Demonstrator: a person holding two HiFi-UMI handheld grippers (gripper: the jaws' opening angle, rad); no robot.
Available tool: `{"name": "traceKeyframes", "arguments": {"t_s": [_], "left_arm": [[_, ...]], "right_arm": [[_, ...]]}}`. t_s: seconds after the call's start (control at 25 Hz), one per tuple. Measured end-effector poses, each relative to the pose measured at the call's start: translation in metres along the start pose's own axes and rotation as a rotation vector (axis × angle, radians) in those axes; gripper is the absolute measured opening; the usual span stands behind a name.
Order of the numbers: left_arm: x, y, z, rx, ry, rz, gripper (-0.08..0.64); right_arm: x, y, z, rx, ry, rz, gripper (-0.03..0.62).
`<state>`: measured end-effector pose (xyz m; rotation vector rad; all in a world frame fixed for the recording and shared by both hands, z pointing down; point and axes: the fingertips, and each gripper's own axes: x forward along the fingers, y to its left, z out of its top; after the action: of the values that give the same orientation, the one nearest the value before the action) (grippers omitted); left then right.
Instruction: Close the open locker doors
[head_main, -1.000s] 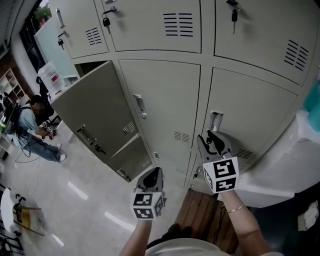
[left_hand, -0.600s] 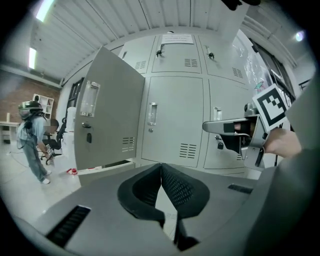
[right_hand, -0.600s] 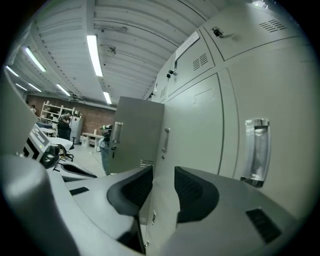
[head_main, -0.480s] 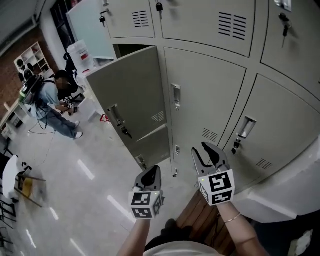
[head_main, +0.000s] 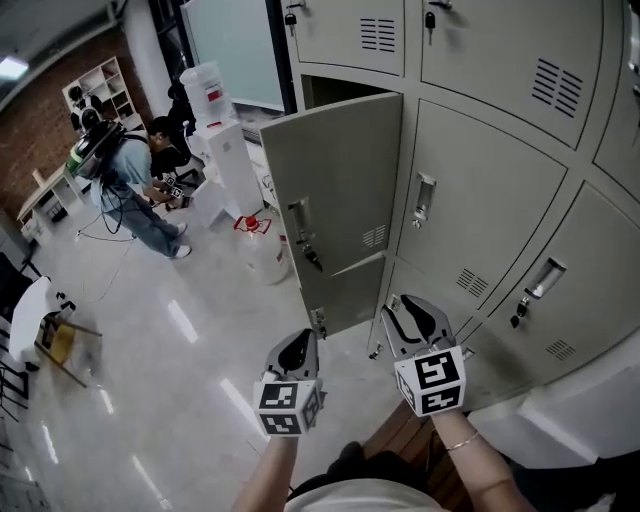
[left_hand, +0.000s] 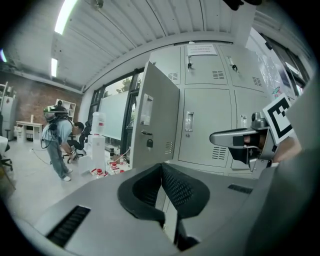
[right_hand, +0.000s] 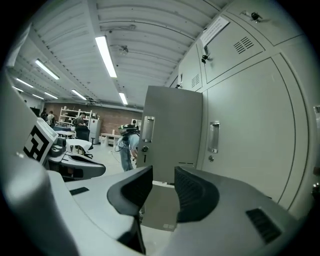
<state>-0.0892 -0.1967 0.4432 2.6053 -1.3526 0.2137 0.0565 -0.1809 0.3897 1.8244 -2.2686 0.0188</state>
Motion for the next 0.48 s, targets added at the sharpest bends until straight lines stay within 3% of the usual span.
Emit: {"name": "traceKeyframes", "arguments": {"t_s": [0.48], "left_arm": [[0.009, 0.053, 0.011, -0.023, -0.013, 0.114, 0.021]], "right_arm": [[0.069, 0.02, 0.005, -0.048, 0.022, 0.114, 0.098]]}}
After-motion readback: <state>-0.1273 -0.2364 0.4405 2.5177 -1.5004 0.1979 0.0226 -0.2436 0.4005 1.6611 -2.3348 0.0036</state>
